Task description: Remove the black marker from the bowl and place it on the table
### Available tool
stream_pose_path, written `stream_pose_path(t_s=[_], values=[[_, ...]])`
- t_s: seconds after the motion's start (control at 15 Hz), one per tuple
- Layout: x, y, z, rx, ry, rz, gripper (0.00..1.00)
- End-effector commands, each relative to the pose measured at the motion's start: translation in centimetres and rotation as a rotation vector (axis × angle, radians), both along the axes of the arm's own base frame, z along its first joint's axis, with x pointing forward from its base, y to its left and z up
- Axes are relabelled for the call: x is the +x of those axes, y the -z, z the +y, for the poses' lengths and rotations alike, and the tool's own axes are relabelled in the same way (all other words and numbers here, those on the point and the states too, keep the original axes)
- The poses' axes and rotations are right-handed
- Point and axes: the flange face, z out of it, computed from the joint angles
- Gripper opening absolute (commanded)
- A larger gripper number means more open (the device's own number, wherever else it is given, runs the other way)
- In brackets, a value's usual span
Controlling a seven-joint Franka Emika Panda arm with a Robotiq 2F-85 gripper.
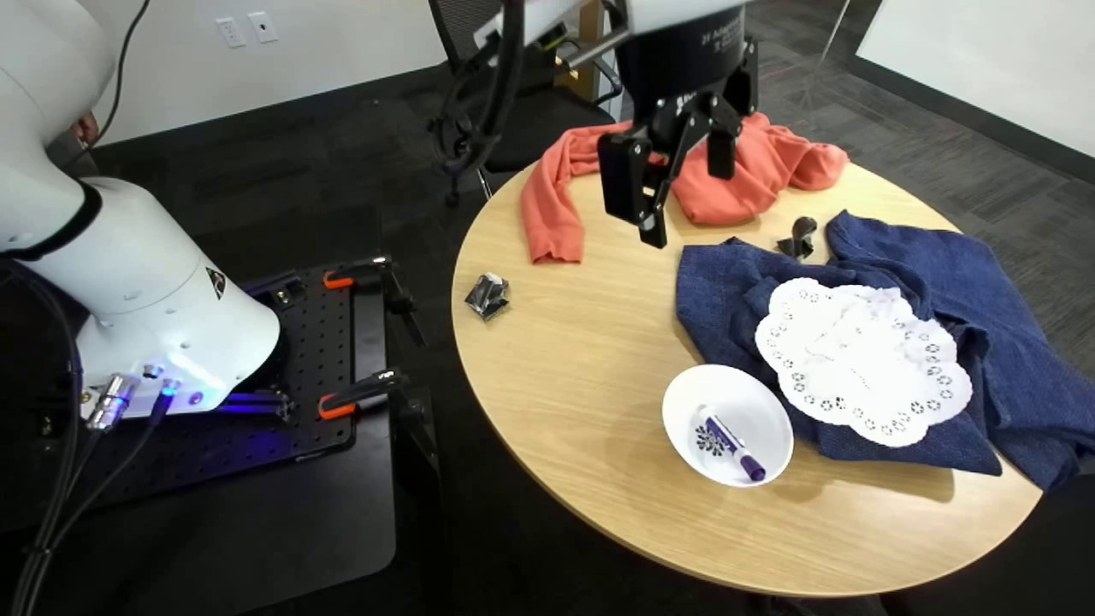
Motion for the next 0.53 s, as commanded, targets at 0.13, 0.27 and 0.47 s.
stream_pose_path(t_s=[0.13, 0.27, 0.47], values=[[3.7, 4.5, -3.6, 0.019, 0.192, 0.019, 1.0], [4.5, 6.5, -5.0, 0.029, 0.24, 0.036, 1.0], [5.4, 9.6, -6.7, 0.037, 0.287, 0.065, 1.0]])
